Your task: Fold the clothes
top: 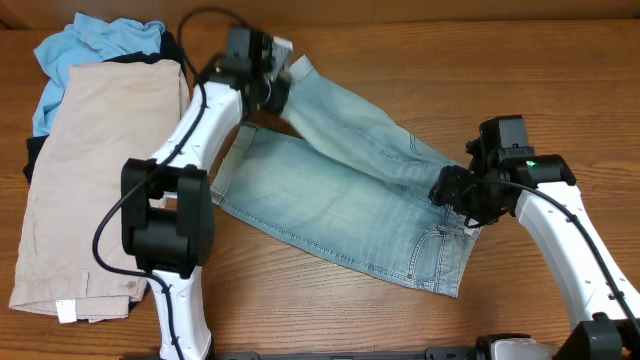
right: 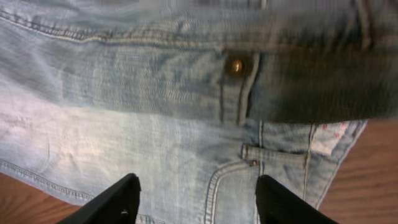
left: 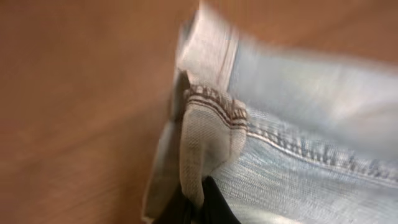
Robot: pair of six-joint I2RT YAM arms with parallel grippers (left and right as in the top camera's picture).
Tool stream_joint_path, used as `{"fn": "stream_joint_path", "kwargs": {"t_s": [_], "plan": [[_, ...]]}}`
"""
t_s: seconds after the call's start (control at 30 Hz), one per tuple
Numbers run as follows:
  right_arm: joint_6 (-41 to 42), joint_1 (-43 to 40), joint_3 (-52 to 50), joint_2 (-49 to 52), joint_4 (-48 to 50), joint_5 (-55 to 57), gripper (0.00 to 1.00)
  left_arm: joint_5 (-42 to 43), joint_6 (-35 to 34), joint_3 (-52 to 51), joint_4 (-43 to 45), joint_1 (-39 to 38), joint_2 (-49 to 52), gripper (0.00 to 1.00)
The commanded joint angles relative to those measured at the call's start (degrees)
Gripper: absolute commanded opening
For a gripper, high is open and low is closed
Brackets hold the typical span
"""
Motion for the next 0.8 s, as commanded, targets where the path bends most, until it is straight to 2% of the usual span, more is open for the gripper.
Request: {"fn": "stream_joint_path", "kwargs": {"t_s": [0.0,0.2,0.4,0.63,0.77], "plan": [[-0.1,0.2,0.8,-0.8,1.5,1.5,0.6,1.1,-3.0,5.7,0.5,-0.8,-5.3,0.04],[2.1,-1.7,0.8,-0.7,6.2,9.6,0.57,1.7,-3.5,7.3,6.4,-2.6,-5.7,0.04],[1.1,-7.6,0.8,-0.3,13.3,10.1,0.52,1.7,-4.4,7.2,15.0,-5.2,-5.6,0.04],[-1.2,-9.1,0.8,2.8,19.1,10.1,0.52,-6.9,-8.4,7.2,23.6,-7.3,-2.7,0.04],[-1.1,-9.1,0.8,4.6,21.3,10.2,0.53,-8.1,-11.2,7.2,28.5,-7.7,2.6,0.04]]}}
